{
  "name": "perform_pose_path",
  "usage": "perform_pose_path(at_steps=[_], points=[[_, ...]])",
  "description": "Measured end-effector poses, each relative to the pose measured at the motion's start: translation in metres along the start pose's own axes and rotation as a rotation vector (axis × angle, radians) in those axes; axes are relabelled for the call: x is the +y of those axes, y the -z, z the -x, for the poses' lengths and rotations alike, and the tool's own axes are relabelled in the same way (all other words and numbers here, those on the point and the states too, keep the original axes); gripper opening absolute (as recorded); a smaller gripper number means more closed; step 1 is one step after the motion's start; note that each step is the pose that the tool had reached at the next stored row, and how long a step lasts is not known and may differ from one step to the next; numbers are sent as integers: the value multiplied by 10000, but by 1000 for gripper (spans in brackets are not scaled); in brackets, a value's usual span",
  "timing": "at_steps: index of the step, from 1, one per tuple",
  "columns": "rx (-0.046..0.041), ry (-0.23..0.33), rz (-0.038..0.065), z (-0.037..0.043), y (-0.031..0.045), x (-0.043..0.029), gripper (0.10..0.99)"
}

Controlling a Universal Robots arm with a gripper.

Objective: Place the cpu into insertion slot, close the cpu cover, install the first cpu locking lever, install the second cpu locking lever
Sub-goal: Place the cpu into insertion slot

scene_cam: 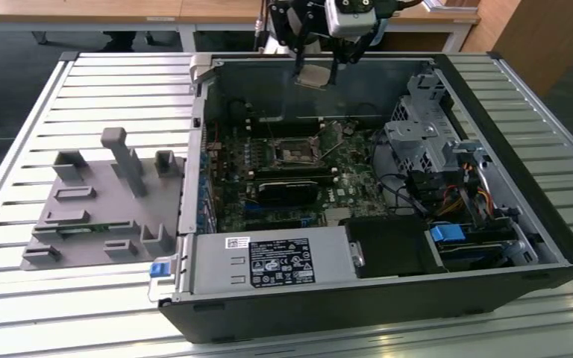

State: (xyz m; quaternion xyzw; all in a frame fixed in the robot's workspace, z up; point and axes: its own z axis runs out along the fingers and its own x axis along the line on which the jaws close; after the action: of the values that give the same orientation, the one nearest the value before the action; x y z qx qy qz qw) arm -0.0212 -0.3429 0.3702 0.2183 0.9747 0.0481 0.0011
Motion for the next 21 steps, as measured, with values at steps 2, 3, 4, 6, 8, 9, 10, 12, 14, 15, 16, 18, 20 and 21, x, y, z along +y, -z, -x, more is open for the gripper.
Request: perform_pose_path(at_steps=[2,3,4,6,8,9,10,12,14,15,16,18,20,21], points=[[-33,-331,3,0,-2,0,541],[-49,-497,5,0,-3,0,541],[-65,-654,6,0,-3,0,541],[-97,-977,7,0,-5,0,541],[-128,-1285,10,0,-7,0,541],[-145,-1441,10,0,-8,-1,541],[-160,-1597,11,0,-9,-1,541],[-191,-1905,12,0,-10,-1,541],[-224,-2201,11,0,-12,-1,541],[-238,-2339,10,0,-12,-1,541],[-252,-2474,11,0,-13,-1,541],[-276,-2719,13,0,-15,-1,541],[-300,-2941,12,0,-17,-2,541],[-310,-3041,12,0,-17,-2,541]])
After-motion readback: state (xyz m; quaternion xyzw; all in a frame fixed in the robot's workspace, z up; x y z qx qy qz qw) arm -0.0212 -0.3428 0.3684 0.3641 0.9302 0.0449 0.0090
